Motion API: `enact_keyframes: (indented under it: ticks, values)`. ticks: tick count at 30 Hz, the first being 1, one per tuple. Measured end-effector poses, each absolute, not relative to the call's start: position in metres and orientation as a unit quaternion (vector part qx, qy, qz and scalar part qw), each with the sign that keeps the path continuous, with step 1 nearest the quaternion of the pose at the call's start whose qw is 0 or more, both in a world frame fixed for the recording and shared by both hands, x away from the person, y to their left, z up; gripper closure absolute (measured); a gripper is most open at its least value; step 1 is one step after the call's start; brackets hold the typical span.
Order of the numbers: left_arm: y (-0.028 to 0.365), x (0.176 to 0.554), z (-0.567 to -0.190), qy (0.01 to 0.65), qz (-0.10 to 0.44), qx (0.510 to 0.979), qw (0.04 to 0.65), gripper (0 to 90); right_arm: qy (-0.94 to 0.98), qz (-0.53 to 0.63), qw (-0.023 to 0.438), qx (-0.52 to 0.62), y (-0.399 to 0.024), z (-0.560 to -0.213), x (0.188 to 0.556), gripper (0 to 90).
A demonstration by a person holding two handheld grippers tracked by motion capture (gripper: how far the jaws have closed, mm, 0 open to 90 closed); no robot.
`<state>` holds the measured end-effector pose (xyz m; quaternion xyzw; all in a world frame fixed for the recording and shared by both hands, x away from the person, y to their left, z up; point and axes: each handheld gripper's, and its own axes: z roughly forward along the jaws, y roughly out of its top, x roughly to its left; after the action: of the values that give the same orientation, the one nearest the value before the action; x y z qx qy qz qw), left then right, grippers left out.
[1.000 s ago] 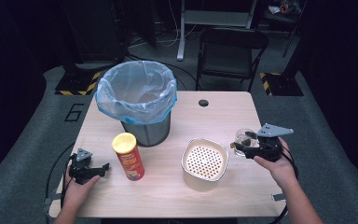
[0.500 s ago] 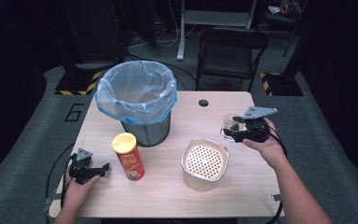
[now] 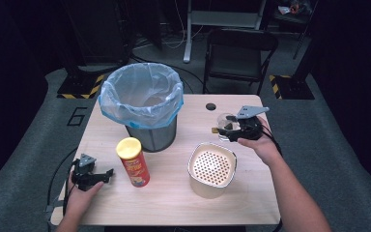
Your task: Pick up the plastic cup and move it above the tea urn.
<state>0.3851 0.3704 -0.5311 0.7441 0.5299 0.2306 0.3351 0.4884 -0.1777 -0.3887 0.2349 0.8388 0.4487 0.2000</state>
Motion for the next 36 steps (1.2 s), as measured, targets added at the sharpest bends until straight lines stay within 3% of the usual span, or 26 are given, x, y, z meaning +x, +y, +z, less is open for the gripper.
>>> enact_keyframes:
  ticks: [12,18,36]
  values:
    - [0.370,0.385,-0.531,0.530,0.231,0.744,0.335,11.3,0.841,0.444,0.208,0.226,-0.173,-0.392,0.489,34.9]
    - [0.370,0.385,-0.531,0.530,0.231,0.744,0.335,11.3,0.850,0.427,0.249,0.184,-0.170,-0.390,0.480,34.9]
    - [0.370,0.385,-0.531,0.530,0.231,0.744,0.335,11.3,0.857,0.407,0.291,0.128,-0.164,-0.389,0.466,35.0]
